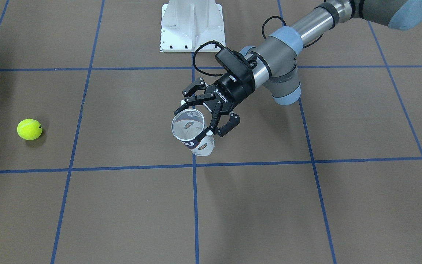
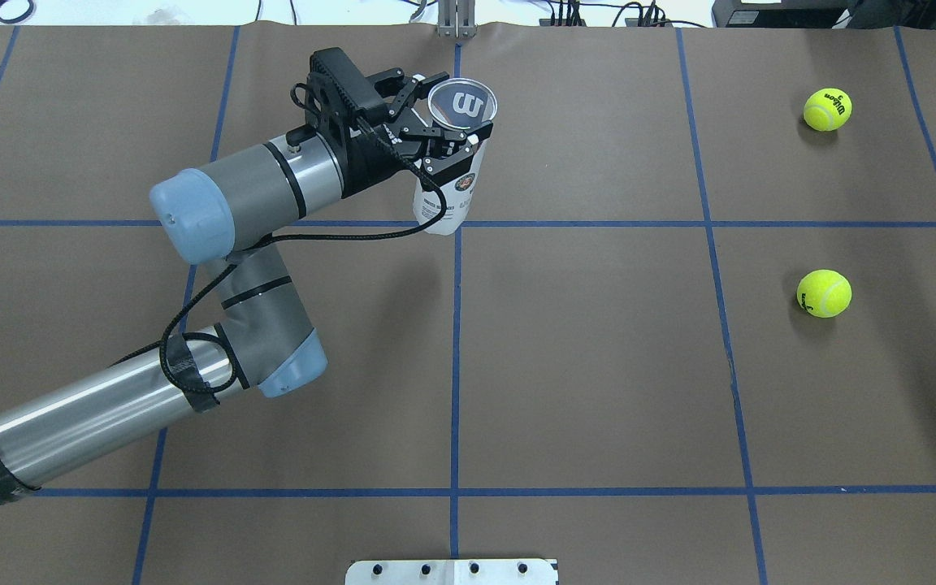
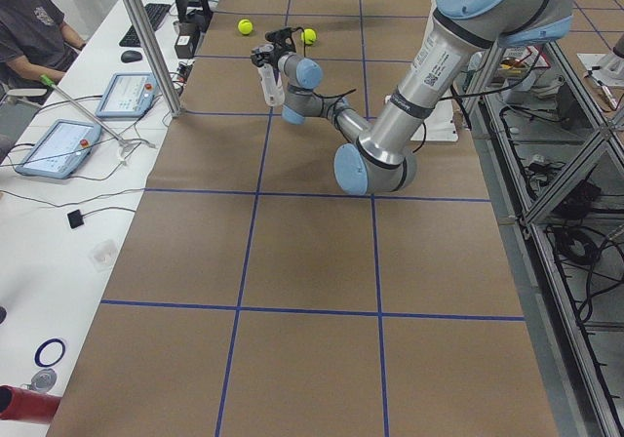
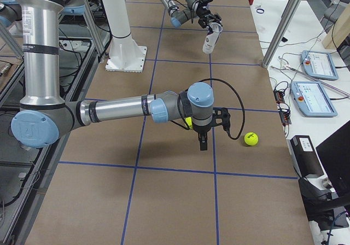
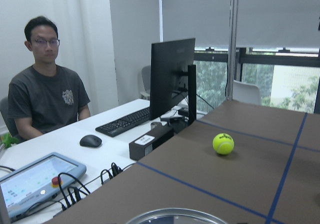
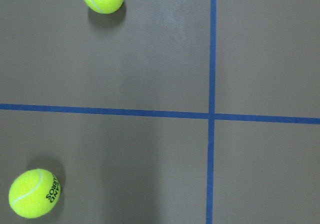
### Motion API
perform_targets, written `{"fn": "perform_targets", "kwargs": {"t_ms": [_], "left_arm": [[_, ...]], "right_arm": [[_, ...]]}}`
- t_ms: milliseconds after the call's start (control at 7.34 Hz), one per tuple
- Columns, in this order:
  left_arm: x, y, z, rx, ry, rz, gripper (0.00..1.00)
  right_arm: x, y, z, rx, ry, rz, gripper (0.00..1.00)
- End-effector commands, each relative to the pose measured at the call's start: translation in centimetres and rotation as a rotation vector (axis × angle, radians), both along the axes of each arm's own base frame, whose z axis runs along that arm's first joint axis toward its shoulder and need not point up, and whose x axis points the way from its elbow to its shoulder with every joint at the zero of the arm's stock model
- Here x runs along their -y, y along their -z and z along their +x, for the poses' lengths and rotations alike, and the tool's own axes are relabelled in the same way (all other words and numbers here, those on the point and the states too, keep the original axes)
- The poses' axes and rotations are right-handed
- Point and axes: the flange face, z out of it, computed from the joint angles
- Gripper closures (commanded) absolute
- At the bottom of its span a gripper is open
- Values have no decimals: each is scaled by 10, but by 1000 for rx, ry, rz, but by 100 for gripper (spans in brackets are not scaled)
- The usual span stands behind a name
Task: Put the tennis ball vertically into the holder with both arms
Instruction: 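Set the upright tube on the table, holding it with the left gripper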
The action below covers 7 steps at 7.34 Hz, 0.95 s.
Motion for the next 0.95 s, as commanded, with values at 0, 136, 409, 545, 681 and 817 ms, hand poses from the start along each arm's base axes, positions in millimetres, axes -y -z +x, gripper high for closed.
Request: {"fn": "perform_targets", "kwargs": {"t_ms": [0, 136, 409, 545, 681, 817], "left_arm": [[-35, -21, 31, -117, 50, -11, 18], [-36, -26, 34, -112, 52, -16, 19], [-46, -46, 35, -131, 44, 6, 19], [-58, -61, 42, -129, 41, 36, 19], [-65, -70, 51, -122, 35, 49, 19], [-66, -69, 53, -122, 32, 49, 19]], "right_arm": [[1, 13, -33, 61, 1, -7, 1], [-1, 28, -68, 80, -18, -84, 1], [-6, 60, -140, 78, -45, -190, 1], [-10, 56, -167, 17, -35, -180, 1], [-10, 58, -176, 13, -20, -174, 1], [-12, 58, -182, 17, -26, -196, 1]]}}
